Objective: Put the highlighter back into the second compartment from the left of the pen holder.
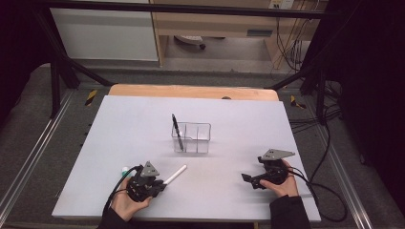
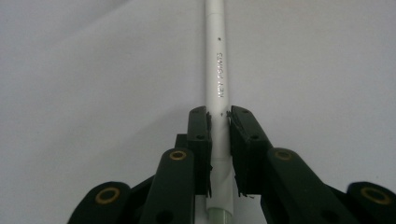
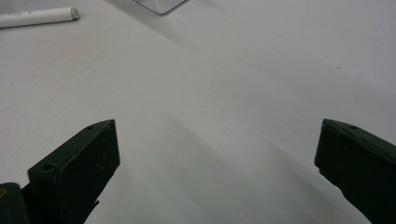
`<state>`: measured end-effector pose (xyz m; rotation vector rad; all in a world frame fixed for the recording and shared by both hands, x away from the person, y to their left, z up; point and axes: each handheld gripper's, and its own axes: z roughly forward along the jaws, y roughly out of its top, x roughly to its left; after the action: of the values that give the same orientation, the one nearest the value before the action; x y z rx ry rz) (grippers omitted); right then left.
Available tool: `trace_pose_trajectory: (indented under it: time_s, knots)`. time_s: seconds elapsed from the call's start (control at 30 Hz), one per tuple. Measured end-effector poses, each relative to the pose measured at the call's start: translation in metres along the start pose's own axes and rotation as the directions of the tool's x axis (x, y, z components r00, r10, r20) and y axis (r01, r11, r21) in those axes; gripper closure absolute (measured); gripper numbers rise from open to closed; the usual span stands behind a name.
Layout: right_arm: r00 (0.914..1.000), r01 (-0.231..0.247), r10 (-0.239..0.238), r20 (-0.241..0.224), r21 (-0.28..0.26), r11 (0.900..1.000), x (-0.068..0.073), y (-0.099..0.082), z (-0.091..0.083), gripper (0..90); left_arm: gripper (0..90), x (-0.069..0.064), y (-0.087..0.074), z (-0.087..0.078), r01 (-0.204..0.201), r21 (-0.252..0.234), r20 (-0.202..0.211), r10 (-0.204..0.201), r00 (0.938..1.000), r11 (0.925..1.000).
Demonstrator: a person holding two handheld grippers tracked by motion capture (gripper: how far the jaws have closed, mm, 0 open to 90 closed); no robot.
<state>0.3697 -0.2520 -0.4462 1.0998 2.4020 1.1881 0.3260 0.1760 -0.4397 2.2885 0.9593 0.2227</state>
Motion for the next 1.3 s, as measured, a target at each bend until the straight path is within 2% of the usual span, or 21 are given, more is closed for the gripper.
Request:
trace_pose_trajectory:
  time_s: [0.13,0.4,0.8,1.07,1.3]
  knots:
    - [1.0,0.0,0.0,-0.003,0.002,1.0,0.0,0.0,0.0,0.5,77.8,-0.001,0.001,-0.001,-0.018,0.001,0.002,0.018,0.9998,0.9998]
    - [1.0,0.0,0.0,-0.008,-0.004,1.0,0.001,0.0,0.0,0.5,77.9,0.0,0.003,-0.009,-0.019,-0.028,0.004,0.019,0.9998,0.9994]
    - [0.9994,0.035,-0.035,0.0,-0.003,0.9994,0.008,0.005,-0.001,0.4,77.9,-0.001,0.01,-0.013,-0.025,-0.039,0.024,0.026,0.9994,0.9989]
    - [0.9955,0.092,-0.092,0.022,0.021,0.9955,0.019,0.013,0.004,0.4,77.9,-0.001,0.021,-0.017,-0.046,-0.048,0.031,0.048,0.9984,0.9978]
    - [0.9875,0.155,-0.156,0.023,0.036,0.9873,0.031,0.022,0.007,0.5,77.9,-0.002,0.038,-0.021,-0.078,-0.036,0.045,0.079,0.9958,0.9963]
